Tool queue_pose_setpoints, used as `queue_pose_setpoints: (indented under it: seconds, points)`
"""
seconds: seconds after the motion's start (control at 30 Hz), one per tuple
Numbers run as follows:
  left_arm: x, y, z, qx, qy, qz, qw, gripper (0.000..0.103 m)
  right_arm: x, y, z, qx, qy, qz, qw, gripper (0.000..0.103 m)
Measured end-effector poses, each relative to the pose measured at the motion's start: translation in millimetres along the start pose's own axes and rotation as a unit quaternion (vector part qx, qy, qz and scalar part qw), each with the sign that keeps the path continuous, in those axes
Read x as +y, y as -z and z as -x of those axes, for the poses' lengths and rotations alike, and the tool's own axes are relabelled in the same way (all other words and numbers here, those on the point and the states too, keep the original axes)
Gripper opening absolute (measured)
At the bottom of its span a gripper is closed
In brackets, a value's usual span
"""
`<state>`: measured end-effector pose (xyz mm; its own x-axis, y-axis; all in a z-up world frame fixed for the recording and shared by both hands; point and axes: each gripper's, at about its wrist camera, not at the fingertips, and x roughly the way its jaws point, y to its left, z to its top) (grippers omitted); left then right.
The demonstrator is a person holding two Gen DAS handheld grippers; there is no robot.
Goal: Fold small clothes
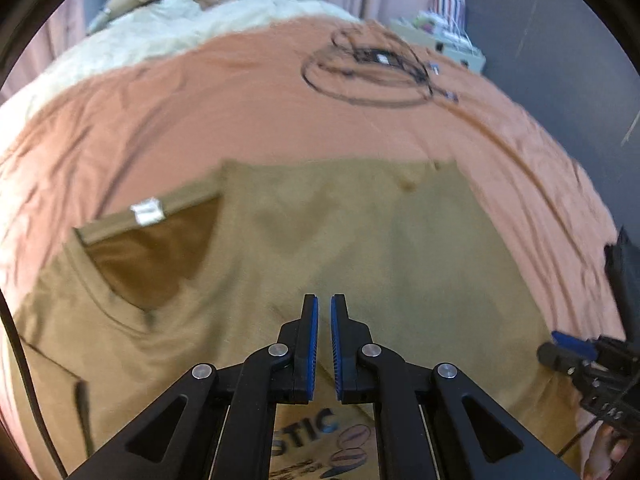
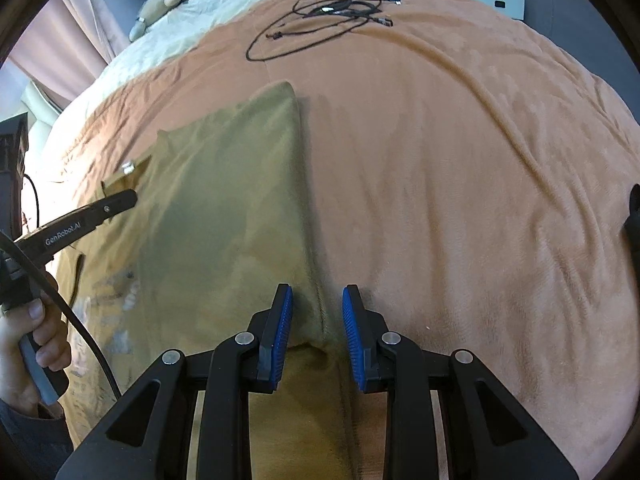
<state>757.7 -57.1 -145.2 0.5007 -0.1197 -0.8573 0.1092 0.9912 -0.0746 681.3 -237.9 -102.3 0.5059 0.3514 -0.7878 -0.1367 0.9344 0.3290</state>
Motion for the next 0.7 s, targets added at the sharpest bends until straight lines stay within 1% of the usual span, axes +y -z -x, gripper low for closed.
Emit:
queue_pose_setpoints:
  seconds: [0.07, 0.13, 0.2, 0.27, 0.43, 0.47, 0.5, 0.53, 0.57, 0.6, 0.63, 0.67, 0.7]
  points:
    - [-1.9, 5.2, -15.8, 0.024, -0.004, -0.002, 0.9997, 0.007, -0.2, 2.3, 1.5, 0.002, 0.007, 0.001, 1.0, 0.023]
    - [1.8, 7.8, -16.5, 0.016, 0.005, 0.011, 0.9998, 0.007, -1.4, 5.3, 2.8, 0.007, 0.015, 0.003, 1.0, 0.023]
    - [3.8, 8.5, -13.4, 0.02, 0.005, 0.018, 0.9996, 0.007, -0.7, 6.1, 5.6, 0.007, 0.016, 0.006, 1.0, 0.023]
    - [4.0, 10.0, -5.4, 0.023, -0.004, 0.015, 0.9996, 0.007, -0.3, 6.5, 11.5, 0.005, 0.015, 0.004, 1.0, 0.023]
    - [15.3, 24.1, 33.4, 0.013, 0.008, 0.025, 0.9996, 0.007, 3.8, 15.9, 32.0, -0.006, 0.006, 0.01, 1.0, 0.024]
    - [17.7, 25.6, 39.1, 0.012, 0.007, 0.027, 0.9995, 0.007, 3.5, 19.6, 36.5, -0.006, 0.008, 0.013, 1.0, 0.026]
    - [19.9, 29.9, 47.0, 0.011, 0.009, 0.028, 0.9995, 0.008, 3.6, 22.7, 41.1, -0.008, 0.01, 0.015, 1.0, 0.037]
    - [21.5, 35.0, 56.0, 0.009, 0.012, 0.03, 0.9994, 0.014, 4.0, 26.1, 46.3, -0.011, 0.013, 0.017, 1.0, 0.051]
    - [22.7, 39.5, 63.6, 0.008, 0.015, 0.03, 0.9994, 0.028, 5.9, 31.1, 54.7, -0.018, 0.016, 0.023, 0.999, 0.057]
    - [24.1, 44.8, 72.0, 0.004, 0.015, 0.028, 0.9995, 0.036, 8.5, 36.1, 62.5, -0.024, 0.016, 0.027, 0.999, 0.063]
    - [24.5, 51.0, 82.0, -0.002, 0.014, 0.026, 0.9996, 0.051, 11.3, 40.8, 68.5, -0.026, 0.015, 0.03, 0.999, 0.065]
    - [24.7, 57.9, 92.7, -0.01, 0.011, 0.023, 0.9996, 0.06, 12.9, 44.6, 72.9, -0.027, 0.015, 0.031, 0.999, 0.067]
    - [24.7, 62.1, 99.1, -0.015, 0.011, 0.021, 0.9996, 0.063, 13.8, 48.8, 77.9, -0.028, 0.016, 0.032, 0.999, 0.071]
